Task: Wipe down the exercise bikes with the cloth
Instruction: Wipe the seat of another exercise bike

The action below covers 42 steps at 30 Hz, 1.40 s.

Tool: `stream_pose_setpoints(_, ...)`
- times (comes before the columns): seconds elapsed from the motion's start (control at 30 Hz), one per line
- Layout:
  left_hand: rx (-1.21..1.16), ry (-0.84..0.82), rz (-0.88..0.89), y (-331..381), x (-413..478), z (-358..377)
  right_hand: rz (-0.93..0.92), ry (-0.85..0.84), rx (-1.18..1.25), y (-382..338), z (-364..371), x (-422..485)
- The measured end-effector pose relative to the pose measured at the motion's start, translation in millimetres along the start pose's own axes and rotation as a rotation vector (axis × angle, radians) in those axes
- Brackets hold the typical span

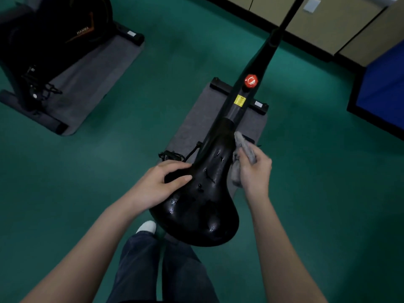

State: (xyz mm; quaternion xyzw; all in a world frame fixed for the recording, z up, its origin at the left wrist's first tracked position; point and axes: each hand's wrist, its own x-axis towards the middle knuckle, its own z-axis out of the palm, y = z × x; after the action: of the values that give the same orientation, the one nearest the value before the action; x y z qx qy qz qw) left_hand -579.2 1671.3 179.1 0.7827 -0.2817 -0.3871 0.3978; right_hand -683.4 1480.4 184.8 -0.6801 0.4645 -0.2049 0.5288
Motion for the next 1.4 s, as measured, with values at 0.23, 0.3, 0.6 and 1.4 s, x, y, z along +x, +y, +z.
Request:
stream_pose_setpoints(0.23,-0.005,0.019,0.018,-3,2,2,-0.255,0.108,-0.198,3,-16,-42)
stream_pose_setpoints(0.3,0.022,0.027,0.033,-7,2,2,-0.507,0.133,-0.372,-8,-10,-28)
stream_pose_setpoints(0.6,0.069,0.000,0.066,-8,1,0,-0.817,-0.166,-0.623,-3,-7,-63)
stream_pose_setpoints(1.4,-0.117,0.007,0.004,-33,-24,-14,-0.863,-0.640,-1.110,-63,32,-30)
